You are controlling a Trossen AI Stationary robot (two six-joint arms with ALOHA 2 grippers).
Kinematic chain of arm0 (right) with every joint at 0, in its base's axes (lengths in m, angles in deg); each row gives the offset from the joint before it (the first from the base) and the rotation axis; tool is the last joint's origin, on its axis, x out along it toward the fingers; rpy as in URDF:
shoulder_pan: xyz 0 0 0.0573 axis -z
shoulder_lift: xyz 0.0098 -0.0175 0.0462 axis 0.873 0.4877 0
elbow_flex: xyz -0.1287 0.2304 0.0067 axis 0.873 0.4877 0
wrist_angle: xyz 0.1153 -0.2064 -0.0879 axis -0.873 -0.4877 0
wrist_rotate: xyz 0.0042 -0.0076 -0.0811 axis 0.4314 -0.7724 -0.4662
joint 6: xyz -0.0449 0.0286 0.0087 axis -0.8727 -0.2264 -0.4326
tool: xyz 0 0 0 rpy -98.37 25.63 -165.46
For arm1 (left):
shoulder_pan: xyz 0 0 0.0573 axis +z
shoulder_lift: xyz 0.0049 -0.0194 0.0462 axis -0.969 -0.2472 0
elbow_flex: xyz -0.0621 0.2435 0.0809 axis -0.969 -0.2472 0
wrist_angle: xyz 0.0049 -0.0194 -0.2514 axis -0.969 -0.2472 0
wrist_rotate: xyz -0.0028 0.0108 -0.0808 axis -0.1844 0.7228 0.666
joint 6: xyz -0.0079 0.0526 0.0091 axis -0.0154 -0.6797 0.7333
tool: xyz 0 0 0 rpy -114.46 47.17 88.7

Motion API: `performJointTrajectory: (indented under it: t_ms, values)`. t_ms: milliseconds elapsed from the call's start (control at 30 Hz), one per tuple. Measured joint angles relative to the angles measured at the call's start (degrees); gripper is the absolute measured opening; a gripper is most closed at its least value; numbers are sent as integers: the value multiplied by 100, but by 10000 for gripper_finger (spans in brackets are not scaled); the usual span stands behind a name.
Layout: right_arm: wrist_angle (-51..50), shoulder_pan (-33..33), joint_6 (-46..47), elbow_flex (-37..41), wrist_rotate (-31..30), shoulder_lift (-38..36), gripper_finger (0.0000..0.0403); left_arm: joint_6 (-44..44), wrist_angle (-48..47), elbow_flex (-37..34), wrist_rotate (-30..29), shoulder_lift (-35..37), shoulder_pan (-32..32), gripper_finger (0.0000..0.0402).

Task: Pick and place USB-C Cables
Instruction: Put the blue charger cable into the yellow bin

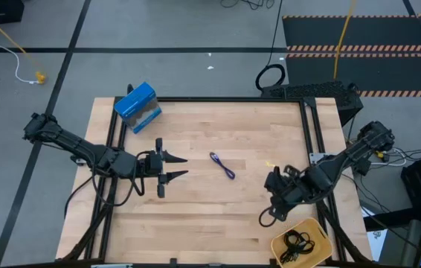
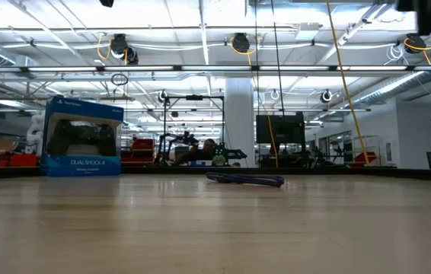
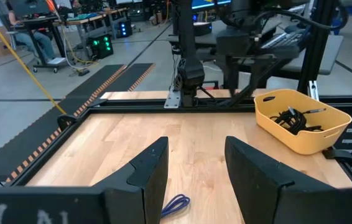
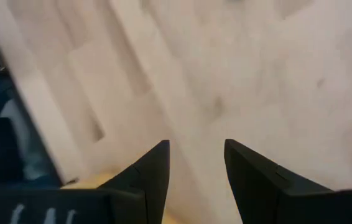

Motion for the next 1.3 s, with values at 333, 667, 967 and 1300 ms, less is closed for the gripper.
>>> performJointTrajectory:
  t_ms: [333,667,967,1300]
  values:
    - [179,166,-1243,95,-1217,2,146,7,-2,0,0,0,0,161]
    - [1396,259,-1304,1242,-2708,7,146,84,-2,0,0,0,0,161]
    - [2498,246,-1327,2066,-3228,2,146,334,384,0,-159,0,0,161]
    - [3242,259,-1808,2556,-3433,2,146,66,463,0,-428,-408,165,161]
